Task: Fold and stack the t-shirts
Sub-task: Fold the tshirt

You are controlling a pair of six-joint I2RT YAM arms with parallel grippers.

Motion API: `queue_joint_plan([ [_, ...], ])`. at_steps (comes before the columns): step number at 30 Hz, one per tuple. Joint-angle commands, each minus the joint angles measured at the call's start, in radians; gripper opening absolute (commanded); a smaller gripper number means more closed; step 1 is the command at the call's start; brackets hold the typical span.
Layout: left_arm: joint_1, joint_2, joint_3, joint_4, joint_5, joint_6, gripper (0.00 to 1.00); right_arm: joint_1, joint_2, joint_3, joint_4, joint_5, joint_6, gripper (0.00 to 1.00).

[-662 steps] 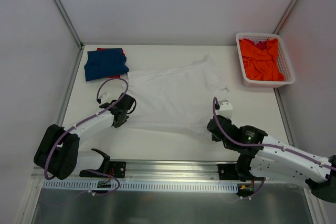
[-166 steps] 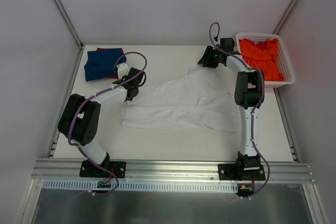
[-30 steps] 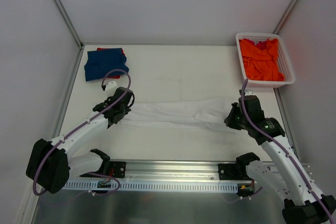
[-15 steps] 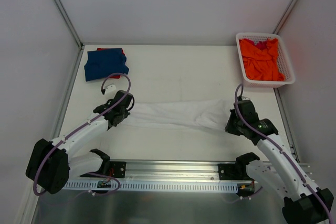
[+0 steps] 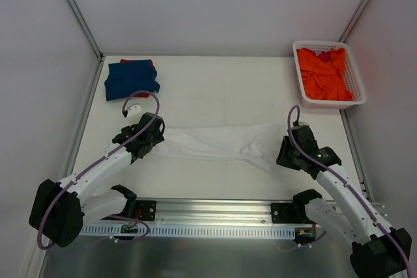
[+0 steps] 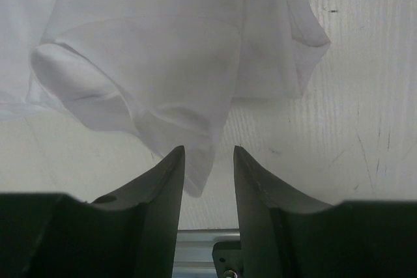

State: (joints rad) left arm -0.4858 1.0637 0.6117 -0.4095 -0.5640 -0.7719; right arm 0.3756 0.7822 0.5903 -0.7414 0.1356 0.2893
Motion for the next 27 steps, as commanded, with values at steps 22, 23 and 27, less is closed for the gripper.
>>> queue_joint_plan([
  [22,-0.011,0.352,0.321,0.115,0.026,0.226,0.69,0.095,0.468,0.271,0.232,0.022,-0.143,0.39],
  [23,-0.011,0.378,0.333,0.117,0.026,0.232,0.69,0.112,0.489,0.287,0.232,0.030,-0.151,0.39],
  [27,-0.010,0.400,0.324,0.146,0.042,0.238,0.68,0.150,0.568,0.345,0.228,0.067,-0.182,0.39],
])
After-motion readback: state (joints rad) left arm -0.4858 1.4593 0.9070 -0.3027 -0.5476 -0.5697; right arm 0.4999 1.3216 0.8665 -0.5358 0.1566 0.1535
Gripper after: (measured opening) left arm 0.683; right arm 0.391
